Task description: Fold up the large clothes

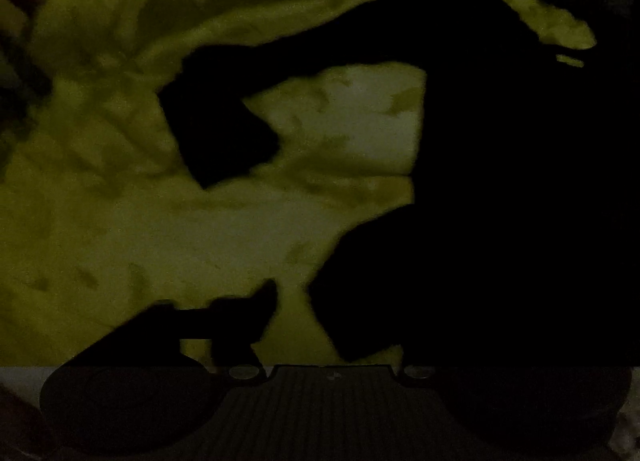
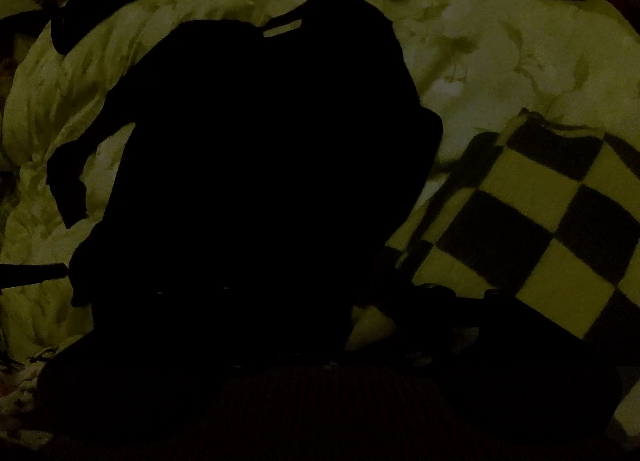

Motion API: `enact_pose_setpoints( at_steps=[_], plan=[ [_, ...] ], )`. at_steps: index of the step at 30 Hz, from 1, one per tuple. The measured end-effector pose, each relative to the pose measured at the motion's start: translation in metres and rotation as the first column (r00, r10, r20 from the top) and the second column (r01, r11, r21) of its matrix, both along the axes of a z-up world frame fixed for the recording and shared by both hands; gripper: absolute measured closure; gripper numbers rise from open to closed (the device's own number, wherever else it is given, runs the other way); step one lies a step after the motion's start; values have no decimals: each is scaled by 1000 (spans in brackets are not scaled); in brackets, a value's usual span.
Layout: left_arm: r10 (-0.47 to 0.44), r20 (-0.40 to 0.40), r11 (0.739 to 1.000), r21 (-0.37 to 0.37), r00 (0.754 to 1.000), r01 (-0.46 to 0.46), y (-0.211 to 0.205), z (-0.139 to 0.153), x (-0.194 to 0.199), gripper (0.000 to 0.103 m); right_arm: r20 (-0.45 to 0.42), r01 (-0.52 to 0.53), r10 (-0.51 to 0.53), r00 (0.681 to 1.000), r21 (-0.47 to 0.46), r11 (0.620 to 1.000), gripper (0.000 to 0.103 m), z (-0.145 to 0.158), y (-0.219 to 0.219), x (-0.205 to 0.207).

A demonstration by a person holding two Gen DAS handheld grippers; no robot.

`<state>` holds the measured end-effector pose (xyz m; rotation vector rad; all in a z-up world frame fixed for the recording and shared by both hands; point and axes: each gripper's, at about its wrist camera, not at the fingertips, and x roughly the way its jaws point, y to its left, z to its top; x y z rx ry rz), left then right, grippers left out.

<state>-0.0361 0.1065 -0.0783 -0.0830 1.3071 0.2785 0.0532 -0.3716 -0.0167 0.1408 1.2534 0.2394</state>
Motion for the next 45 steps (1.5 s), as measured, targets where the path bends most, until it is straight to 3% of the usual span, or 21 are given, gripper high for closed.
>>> enact_pose_setpoints(
  at_steps=[3, 6, 9, 15, 18, 19, 21, 24, 28, 29, 31, 32, 35, 39, 41, 43, 45],
  plan=[
    [-1, -48, 996, 93, 999, 6, 1, -4, -1, 0, -2, 3, -3, 1000, -2, 1000, 38, 0, -1, -3],
    [20, -28, 998, 64, 999, -18, 7, -3, -4, 0, 1, 11, -11, 1000, 2, 1000, 38, 1, -2, -6],
    [-24, 19, 999, 27, 1000, 24, -1, 4, -3, 0, 22, 8, -7, 1000, -11, 1000, 37, 3, 0, -5],
    [-157, -39, 986, 47, 987, 158, -34, -11, -9, 0, 80, 33, -29, 996, -44, 998, 37, 2, 0, 25],
    [-181, -82, 983, 29, 980, 184, -35, -22, -16, 0, 64, 127, -130, 989, 51, 991, 39, -6, -12, 51],
    [-184, -100, 982, 27, 978, 187, -33, -27, -18, 0, 36, 188, -193, 980, 112, 976, 39, -12, -20, 58],
    [-173, -130, 984, 24, 976, 177, -27, -35, -19, 0, -57, 346, -342, 938, 235, 908, 39, -27, -37, 75],
    [-144, -142, 989, 1, 979, 146, -19, -42, -17, 0, -162, 516, -490, 857, 240, 823, 46, -51, -49, 92],
    [-144, -146, 989, -37, 979, 140, -15, -49, -6, 0, -216, 625, -586, 781, 277, 730, 47, -73, -52, 106],
    [-151, -150, 988, -36, 977, 147, -15, -50, -5, 0, -233, 656, -613, 755, 277, 702, 53, -76, -52, 108],
    [-168, -154, 986, -36, 974, 164, -18, -52, 0, 0, -238, 701, -660, 713, 267, 661, 87, -77, -54, 110],
    [-174, -157, 985, -38, 972, 170, -19, -53, 2, 0, -225, 710, -674, 703, 263, 653, 98, -75, -56, 111],
    [-182, -147, 983, -52, 972, 176, -20, -50, 4, 0, -135, 723, -719, 682, 275, 634, 98, -58, -71, 111],
    [-188, -128, 981, -78, 974, 179, -24, -43, 5, 0, -84, 725, -737, 671, 279, 629, 99, -48, -98, 115],
    [-199, -111, 976, -109, 974, 187, -28, -40, 5, 0, -91, 739, -751, 655, 287, 609, 99, -51, -107, 117],
    [-230, -115, 969, -120, 966, 216, -35, -40, 5, 0, -167, 748, -739, 653, 297, 594, 99, -63, -112, 121],
    [-245, -139, 967, -108, 959, 232, -39, -44, 4, 0, -169, 750, -737, 654, 265, 605, 98, -67, -109, 120]
  ],
)
